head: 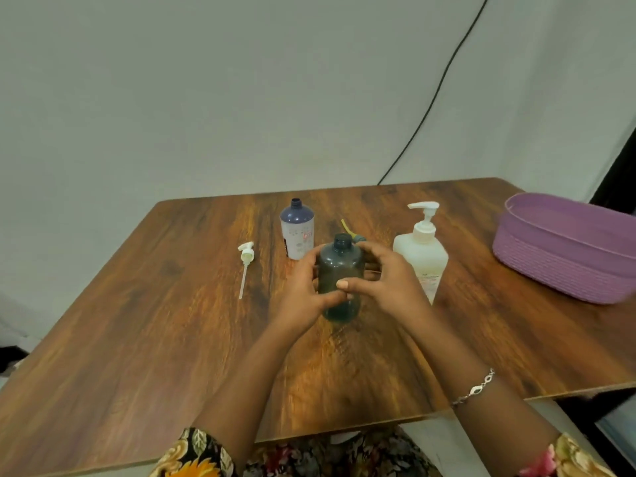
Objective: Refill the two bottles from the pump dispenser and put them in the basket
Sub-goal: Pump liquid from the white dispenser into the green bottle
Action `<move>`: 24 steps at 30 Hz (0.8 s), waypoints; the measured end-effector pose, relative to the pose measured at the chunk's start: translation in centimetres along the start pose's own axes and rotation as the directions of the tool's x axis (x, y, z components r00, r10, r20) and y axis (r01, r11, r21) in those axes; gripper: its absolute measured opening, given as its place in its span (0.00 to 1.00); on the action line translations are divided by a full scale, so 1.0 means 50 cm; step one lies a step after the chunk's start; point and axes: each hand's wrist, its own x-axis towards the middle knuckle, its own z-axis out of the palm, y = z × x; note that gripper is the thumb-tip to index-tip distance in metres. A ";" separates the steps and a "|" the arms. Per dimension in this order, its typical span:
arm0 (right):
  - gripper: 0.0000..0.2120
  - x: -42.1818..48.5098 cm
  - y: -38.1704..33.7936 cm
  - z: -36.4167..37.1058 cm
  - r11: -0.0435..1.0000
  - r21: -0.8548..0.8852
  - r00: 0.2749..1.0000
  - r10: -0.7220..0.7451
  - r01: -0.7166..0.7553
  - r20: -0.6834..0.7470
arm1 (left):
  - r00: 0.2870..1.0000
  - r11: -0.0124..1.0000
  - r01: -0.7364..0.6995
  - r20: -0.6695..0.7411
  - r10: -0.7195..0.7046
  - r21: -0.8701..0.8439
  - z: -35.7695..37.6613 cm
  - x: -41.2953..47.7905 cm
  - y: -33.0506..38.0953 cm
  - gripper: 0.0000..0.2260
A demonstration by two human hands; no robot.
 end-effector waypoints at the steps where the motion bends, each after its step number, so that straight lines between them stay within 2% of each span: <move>1: 0.31 0.000 0.001 -0.004 1.000 0.006 1.000 -0.006 0.006 -0.005 | 1.000 1.000 -0.006 -0.017 0.005 -0.007 0.006 0.003 0.003 0.27; 6: 0.31 -0.012 0.000 -0.040 0.997 -0.065 0.997 -0.052 0.049 -0.055 | 0.997 0.999 0.017 -0.071 -0.020 -0.037 0.033 0.019 0.022 0.26; 8: 0.27 -0.022 0.005 -0.064 0.987 -0.138 0.979 -0.110 0.087 -0.170 | 0.996 0.997 0.040 -0.076 -0.045 -0.069 0.038 0.028 0.025 0.26; 10: 0.21 -0.026 0.013 -0.094 0.959 -0.254 0.929 -0.207 0.129 -0.308 | 0.995 0.996 0.066 -0.074 -0.070 -0.056 0.040 0.035 0.032 0.26; 12: 0.17 -0.017 0.024 -0.125 0.918 -0.367 0.874 -0.296 0.149 -0.385 | 0.994 0.997 0.081 -0.073 -0.081 -0.005 0.045 0.045 0.039 0.27; 14: 0.19 0.003 0.030 -0.148 0.887 -0.431 0.854 -0.348 0.166 -0.387 | 0.994 0.996 0.076 -0.080 -0.072 0.047 0.049 0.055 0.045 0.28; 18: 0.24 0.048 0.033 -0.172 0.851 -0.515 0.897 -0.305 0.105 -0.320 | 0.997 0.993 0.067 -0.055 -0.062 0.093 0.063 0.070 0.058 0.29; 24: 0.17 0.088 0.048 -0.180 0.843 -0.513 0.902 -0.339 0.164 -0.269 | 0.999 0.985 0.041 -0.015 -0.039 0.169 0.083 0.101 0.059 0.31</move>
